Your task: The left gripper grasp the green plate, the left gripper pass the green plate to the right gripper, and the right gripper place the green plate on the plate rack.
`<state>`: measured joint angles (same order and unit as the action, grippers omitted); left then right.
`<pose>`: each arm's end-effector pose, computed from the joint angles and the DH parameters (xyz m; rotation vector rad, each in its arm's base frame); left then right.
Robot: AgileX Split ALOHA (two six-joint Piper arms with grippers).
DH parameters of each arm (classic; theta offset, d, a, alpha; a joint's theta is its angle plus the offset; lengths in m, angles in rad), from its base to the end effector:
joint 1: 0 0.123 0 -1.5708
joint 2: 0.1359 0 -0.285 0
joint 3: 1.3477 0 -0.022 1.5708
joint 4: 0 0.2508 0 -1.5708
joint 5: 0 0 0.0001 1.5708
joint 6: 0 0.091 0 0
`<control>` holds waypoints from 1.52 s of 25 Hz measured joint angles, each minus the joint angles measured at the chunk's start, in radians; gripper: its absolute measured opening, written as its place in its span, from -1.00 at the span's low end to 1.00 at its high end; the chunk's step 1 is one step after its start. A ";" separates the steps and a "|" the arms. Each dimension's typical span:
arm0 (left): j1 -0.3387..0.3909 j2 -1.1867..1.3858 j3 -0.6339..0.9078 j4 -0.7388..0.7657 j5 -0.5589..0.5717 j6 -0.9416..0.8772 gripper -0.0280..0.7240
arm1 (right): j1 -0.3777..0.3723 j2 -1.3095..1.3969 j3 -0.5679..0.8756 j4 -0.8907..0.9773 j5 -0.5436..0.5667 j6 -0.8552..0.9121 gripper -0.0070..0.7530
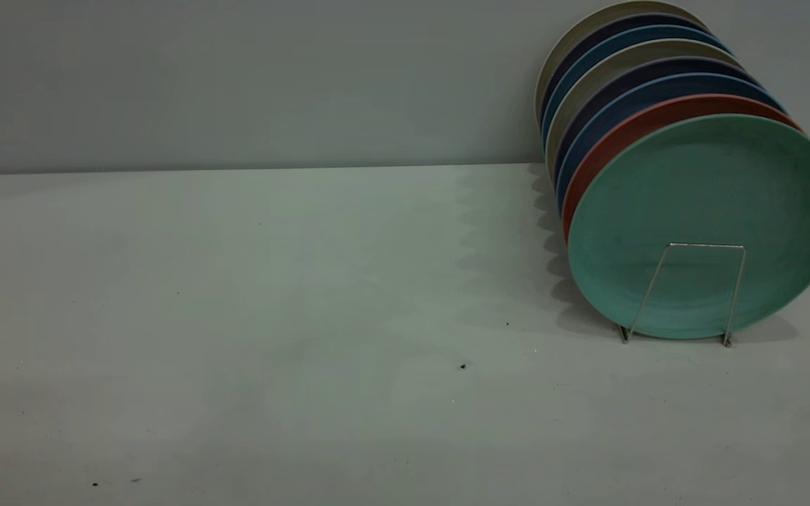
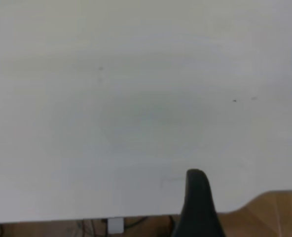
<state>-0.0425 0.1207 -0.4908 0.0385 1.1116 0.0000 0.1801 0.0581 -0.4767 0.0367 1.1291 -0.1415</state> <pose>0.0119 0.0026 0.2704 0.0473 2.2240 0.0244 0.0023 0.0035 0.2656 -0.3527 2.1657 0.0669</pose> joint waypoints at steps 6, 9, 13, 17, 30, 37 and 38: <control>-0.003 -0.001 0.004 -0.051 0.004 0.051 0.62 | 0.000 0.000 0.000 0.026 0.001 0.000 -0.28; -0.004 -0.003 0.004 -0.051 0.004 0.053 0.62 | 0.000 0.000 0.000 0.026 0.002 0.003 -0.28; -0.004 -0.003 0.004 -0.055 0.004 0.051 0.62 | 0.000 0.000 0.000 0.024 0.003 0.008 -0.28; -0.004 -0.003 0.004 -0.057 0.005 0.050 0.62 | 0.000 0.000 0.000 0.024 0.003 0.008 -0.28; -0.004 -0.004 0.004 -0.057 0.005 0.046 0.62 | -0.001 0.000 0.000 0.024 0.003 0.010 -0.28; -0.001 -0.118 0.004 -0.057 0.008 0.044 0.62 | -0.130 -0.036 0.000 0.029 0.004 0.010 -0.28; -0.001 -0.133 0.004 -0.057 0.011 0.044 0.62 | -0.131 -0.045 0.000 0.030 0.004 0.010 -0.28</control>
<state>-0.0432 -0.0120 -0.4865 -0.0185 1.1229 0.0435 0.0487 0.0133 -0.4767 0.0664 1.1332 -0.1314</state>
